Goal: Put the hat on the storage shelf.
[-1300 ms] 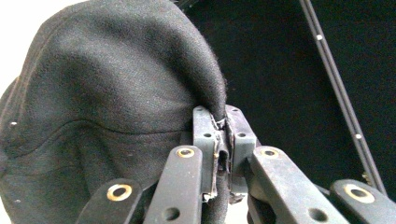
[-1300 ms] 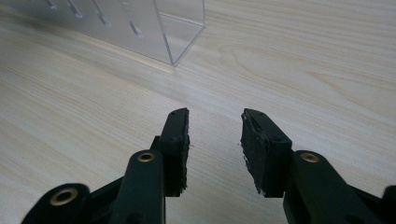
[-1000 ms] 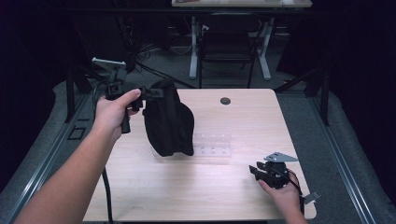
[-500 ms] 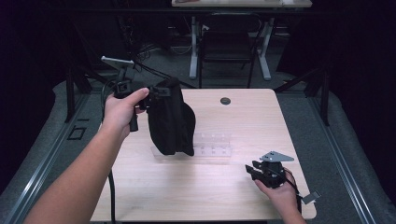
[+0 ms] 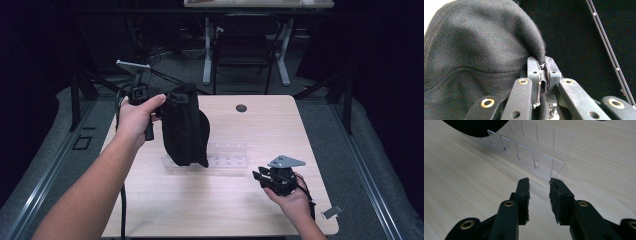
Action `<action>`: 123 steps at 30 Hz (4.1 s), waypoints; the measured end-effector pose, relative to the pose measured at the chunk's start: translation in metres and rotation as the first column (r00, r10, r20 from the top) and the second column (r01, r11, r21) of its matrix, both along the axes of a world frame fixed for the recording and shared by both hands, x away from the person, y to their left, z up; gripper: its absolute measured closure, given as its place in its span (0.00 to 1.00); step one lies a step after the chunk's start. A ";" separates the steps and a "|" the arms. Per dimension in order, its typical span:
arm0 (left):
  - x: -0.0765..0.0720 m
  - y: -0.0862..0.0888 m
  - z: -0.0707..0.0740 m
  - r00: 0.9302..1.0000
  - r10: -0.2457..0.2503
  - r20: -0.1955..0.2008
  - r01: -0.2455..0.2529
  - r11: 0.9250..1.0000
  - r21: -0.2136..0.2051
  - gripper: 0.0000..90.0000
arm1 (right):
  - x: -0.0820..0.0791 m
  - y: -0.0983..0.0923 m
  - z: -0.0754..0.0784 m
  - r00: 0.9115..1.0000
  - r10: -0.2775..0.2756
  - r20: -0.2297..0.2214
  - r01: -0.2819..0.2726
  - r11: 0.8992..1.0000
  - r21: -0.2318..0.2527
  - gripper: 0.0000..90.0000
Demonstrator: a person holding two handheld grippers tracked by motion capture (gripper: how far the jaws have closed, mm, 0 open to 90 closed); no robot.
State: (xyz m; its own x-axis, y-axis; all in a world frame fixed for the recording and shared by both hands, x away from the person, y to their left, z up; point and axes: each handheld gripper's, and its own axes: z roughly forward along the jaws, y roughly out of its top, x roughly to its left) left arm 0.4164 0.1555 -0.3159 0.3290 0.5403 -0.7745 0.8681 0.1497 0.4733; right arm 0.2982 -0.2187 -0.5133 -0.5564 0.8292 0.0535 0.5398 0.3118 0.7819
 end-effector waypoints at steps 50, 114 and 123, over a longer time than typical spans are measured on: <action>0.010 -0.017 0.000 1.000 -0.017 0.010 0.017 1.000 0.005 0.95 | 0.023 0.105 0.029 0.964 0.263 0.043 -0.262 0.965 -0.019 0.83; -0.003 0.042 -0.010 0.994 0.091 0.058 -0.098 0.987 0.131 0.78 | 0.020 0.112 0.021 0.965 0.259 0.049 -0.255 0.964 -0.077 0.94; -0.008 0.062 -0.019 0.992 0.113 0.061 -0.123 0.971 0.204 0.78 | 0.018 0.103 0.019 0.968 0.248 0.034 -0.244 0.966 -0.081 0.92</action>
State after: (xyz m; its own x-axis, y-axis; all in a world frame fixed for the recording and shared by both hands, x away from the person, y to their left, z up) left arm 0.4087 0.2173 -0.3346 0.2875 0.7244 -0.6266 0.8254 0.1445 0.5458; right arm 0.3163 -0.1157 -0.4945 -0.7441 0.6673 -0.0330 0.4050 0.4898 0.7721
